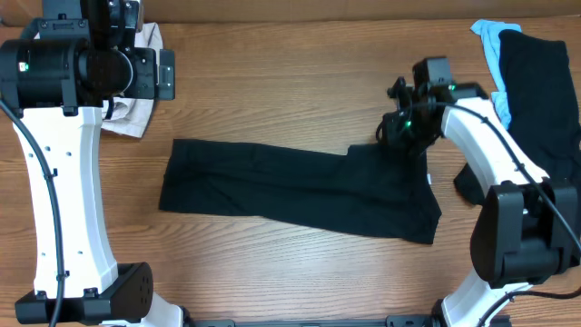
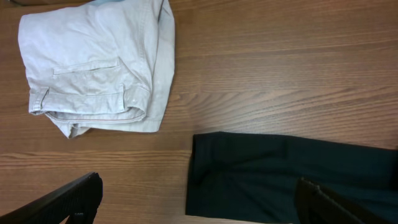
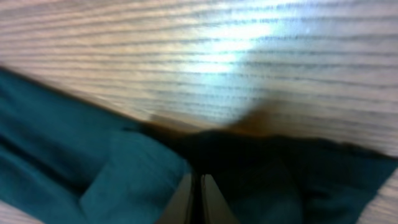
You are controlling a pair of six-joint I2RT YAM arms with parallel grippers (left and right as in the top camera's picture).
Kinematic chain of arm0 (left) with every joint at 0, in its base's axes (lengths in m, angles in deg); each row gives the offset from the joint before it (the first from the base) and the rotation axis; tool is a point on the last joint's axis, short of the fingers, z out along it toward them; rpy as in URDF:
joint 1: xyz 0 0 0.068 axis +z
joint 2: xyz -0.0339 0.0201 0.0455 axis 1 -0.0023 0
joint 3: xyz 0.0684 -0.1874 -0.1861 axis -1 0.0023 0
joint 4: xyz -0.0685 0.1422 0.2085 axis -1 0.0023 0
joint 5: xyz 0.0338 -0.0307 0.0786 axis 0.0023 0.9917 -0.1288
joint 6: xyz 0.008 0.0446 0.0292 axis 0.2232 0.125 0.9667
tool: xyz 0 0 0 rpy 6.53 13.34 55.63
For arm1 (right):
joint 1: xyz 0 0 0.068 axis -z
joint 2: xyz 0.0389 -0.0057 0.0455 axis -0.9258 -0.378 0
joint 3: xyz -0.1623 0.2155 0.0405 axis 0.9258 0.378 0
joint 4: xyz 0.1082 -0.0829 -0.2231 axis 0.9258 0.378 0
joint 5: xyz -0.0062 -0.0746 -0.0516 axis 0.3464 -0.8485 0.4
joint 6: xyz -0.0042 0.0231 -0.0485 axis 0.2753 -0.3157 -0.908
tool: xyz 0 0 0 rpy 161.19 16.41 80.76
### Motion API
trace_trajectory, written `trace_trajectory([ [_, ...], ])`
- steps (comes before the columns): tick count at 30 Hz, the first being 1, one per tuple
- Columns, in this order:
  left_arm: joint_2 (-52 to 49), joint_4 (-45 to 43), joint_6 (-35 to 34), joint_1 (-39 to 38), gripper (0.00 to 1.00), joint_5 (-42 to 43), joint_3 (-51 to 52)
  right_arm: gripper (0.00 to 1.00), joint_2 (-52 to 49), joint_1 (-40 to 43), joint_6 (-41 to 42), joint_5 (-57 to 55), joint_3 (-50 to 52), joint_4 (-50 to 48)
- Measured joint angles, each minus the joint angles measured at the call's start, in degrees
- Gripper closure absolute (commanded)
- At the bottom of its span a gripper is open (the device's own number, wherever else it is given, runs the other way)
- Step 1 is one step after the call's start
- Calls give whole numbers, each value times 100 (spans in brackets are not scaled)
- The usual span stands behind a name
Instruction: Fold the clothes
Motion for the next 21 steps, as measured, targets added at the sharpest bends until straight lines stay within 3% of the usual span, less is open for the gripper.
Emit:
trace_trajectory([
  [4, 0, -44, 0, 0, 0, 2, 0, 96, -11, -2, -9, -9, -785, 282],
  [13, 0, -616, 0, 0, 0, 2, 0, 96, -11, 0, -7, -310, -1991, -149],
  [21, 0, -466, 2, 0, 0, 0, 0, 96, -11, -2, 149, -382, -2253, 1755],
])
